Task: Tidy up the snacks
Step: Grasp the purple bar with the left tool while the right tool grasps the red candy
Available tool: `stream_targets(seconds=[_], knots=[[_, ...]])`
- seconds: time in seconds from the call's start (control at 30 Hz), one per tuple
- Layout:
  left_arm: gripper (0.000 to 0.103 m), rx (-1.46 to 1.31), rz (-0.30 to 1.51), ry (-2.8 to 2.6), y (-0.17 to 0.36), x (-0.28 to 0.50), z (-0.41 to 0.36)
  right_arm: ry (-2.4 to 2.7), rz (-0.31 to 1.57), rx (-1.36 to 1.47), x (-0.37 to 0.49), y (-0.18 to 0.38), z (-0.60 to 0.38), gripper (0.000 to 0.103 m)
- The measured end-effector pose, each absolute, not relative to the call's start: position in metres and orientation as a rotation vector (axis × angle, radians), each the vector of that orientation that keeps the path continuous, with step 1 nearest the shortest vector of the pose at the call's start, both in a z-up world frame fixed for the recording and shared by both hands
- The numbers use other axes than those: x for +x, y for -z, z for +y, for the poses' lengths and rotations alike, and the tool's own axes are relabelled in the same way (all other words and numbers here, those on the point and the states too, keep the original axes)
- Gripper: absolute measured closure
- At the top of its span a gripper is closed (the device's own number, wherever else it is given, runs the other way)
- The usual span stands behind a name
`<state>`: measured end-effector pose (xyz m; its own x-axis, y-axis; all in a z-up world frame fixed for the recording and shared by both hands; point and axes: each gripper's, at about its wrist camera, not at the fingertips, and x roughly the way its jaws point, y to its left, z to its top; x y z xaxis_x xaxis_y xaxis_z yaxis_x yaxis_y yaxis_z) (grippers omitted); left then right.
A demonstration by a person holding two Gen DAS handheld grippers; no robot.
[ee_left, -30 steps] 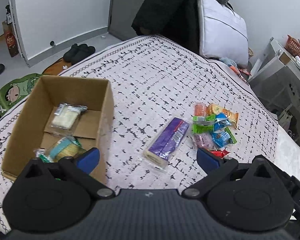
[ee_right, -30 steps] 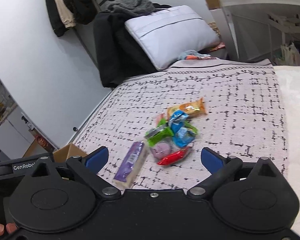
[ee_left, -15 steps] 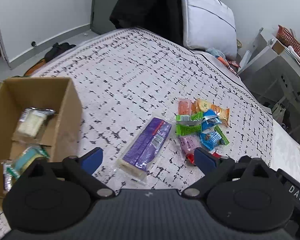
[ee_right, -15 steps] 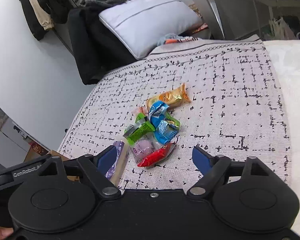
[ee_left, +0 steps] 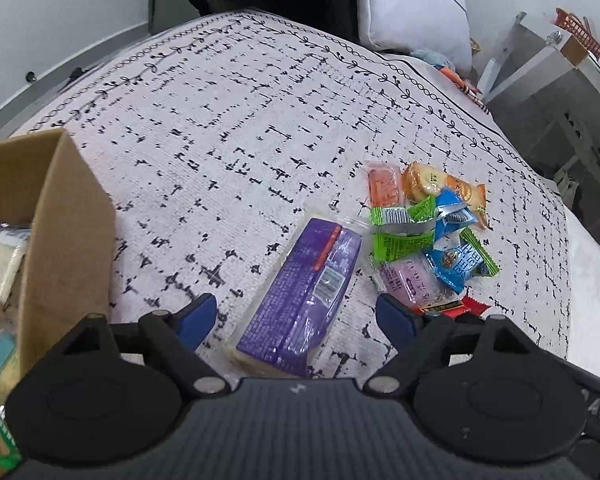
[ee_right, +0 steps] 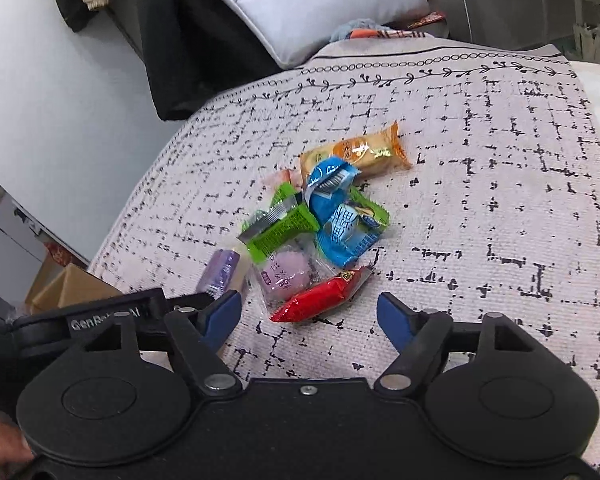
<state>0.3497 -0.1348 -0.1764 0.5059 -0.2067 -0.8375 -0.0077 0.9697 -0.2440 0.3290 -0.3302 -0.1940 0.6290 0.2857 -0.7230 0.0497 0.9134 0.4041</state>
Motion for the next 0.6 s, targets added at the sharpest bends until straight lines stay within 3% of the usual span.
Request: stream_targets(seconds=[0.43, 0.5, 0.6], knots=[[0.028, -0.241, 1.072, 0.179, 0.201, 0.356, -0.132, -0.058, 0.903, 0.408, 0.346, 0.211, -0.321, 0.038], [0.03, -0.222, 1.066, 0.18, 0.202, 0.355, -0.134, -0.045, 0.9, 0.387, 0.346, 0.211, -0.318, 0.042], [0.043, -0.191, 1.06, 0.178, 0.203, 0.355, -0.136, -0.029, 0.896, 0.348, 0.347, 0.212, -0.315, 0.06]])
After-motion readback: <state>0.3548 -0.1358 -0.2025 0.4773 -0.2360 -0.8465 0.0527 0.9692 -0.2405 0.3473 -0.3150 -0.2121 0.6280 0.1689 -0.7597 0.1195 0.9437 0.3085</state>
